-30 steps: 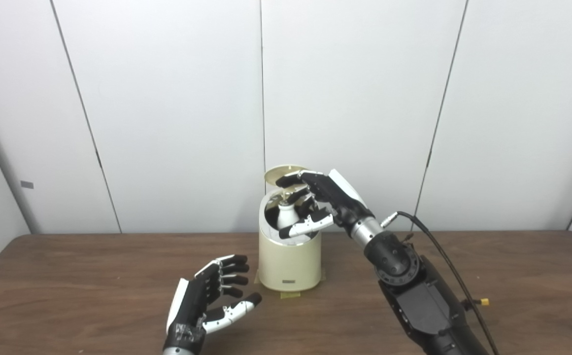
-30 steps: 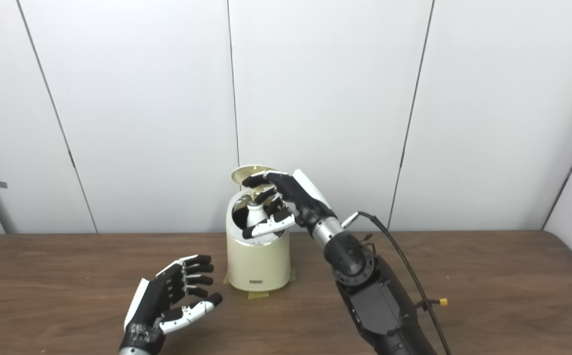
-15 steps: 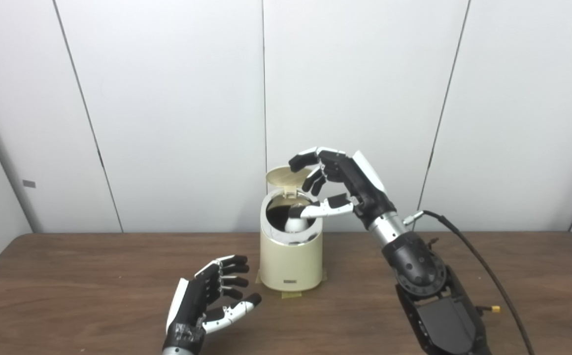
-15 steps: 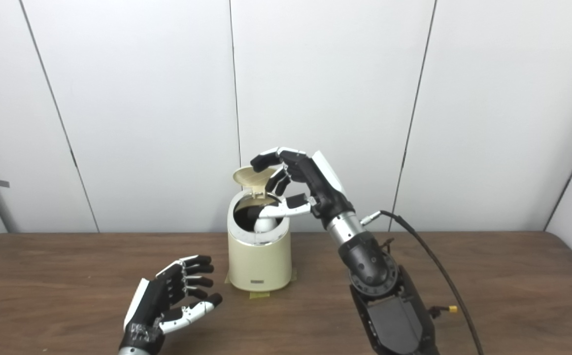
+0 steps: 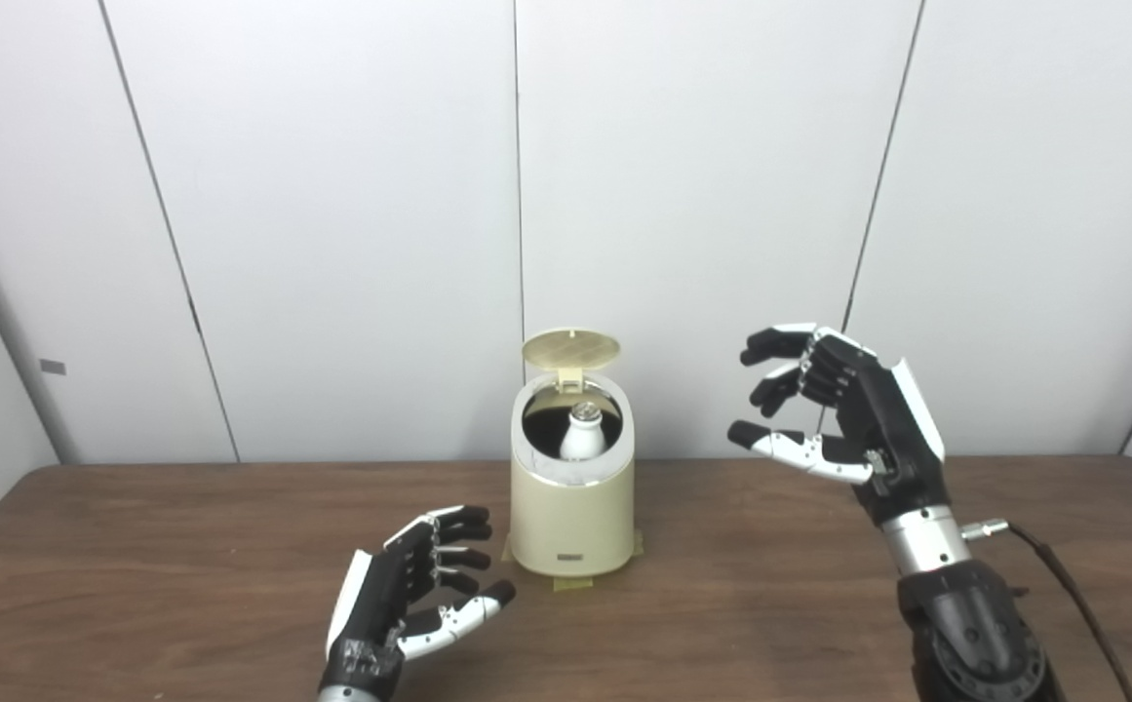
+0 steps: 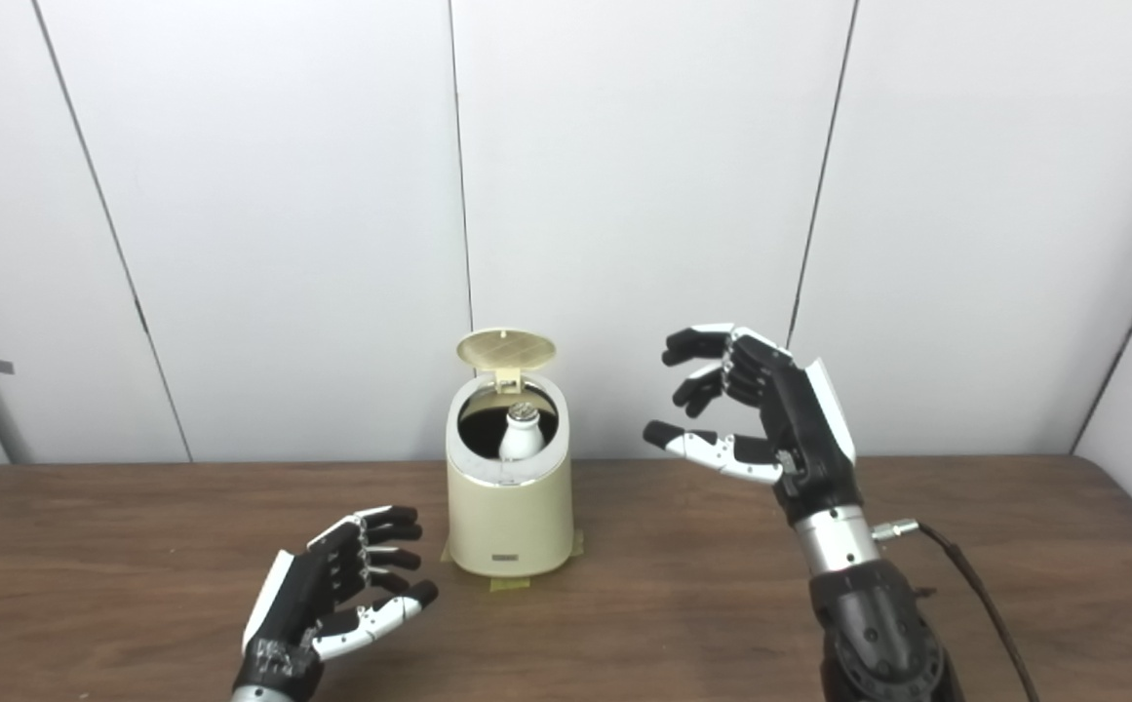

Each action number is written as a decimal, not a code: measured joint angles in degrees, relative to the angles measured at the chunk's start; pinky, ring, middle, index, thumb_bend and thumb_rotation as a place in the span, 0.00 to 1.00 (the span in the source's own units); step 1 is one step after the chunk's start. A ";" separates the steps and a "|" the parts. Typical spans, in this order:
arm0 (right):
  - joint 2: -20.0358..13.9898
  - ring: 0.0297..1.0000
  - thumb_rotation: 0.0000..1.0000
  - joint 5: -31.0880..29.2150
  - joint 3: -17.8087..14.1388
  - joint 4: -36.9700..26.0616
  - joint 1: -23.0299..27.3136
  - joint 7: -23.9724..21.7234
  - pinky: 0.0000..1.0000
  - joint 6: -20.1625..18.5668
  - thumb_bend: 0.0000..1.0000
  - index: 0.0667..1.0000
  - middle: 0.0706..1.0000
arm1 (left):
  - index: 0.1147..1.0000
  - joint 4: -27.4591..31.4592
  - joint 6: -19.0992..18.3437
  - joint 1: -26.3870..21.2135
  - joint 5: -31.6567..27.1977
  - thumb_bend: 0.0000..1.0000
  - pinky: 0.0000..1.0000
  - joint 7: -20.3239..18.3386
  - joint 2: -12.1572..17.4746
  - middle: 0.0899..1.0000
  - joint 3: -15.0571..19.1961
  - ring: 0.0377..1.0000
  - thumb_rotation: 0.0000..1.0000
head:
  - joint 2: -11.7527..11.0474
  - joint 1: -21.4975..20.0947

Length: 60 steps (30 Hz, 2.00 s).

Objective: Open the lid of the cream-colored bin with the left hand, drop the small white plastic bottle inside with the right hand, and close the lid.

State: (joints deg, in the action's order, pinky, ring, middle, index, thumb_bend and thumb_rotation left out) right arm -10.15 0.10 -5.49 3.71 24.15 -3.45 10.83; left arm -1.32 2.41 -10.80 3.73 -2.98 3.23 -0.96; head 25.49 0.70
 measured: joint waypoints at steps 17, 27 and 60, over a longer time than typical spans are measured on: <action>2.58 0.69 0.34 -8.99 -0.60 10.85 -9.13 -3.42 0.53 3.28 0.83 0.78 0.79 | 0.85 0.66 0.99 0.08 0.47 0.75 0.68 0.96 0.56 0.83 0.90 0.80 0.29 | 0.35 1.06; 2.81 0.69 0.34 -10.04 -0.62 11.32 -8.97 -3.88 0.56 3.81 0.84 0.78 0.78 | 0.96 2.24 -2.68 -11.51 4.64 0.86 0.81 -0.25 5.55 0.95 -0.48 0.95 0.38 | 0.17 1.14; 4.00 0.65 0.31 -9.79 0.18 7.64 -10.17 -3.63 0.51 2.38 0.81 0.74 0.74 | 0.73 -15.07 -7.91 -36.20 23.48 0.91 0.88 -7.45 12.39 0.79 -15.00 0.96 0.36 | -0.18 -0.26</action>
State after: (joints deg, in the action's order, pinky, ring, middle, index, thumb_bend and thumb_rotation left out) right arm -6.14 -9.69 -5.31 11.35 13.97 -7.08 13.21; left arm -16.38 -5.51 -47.00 27.21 -10.43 15.63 -15.97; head 25.31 0.44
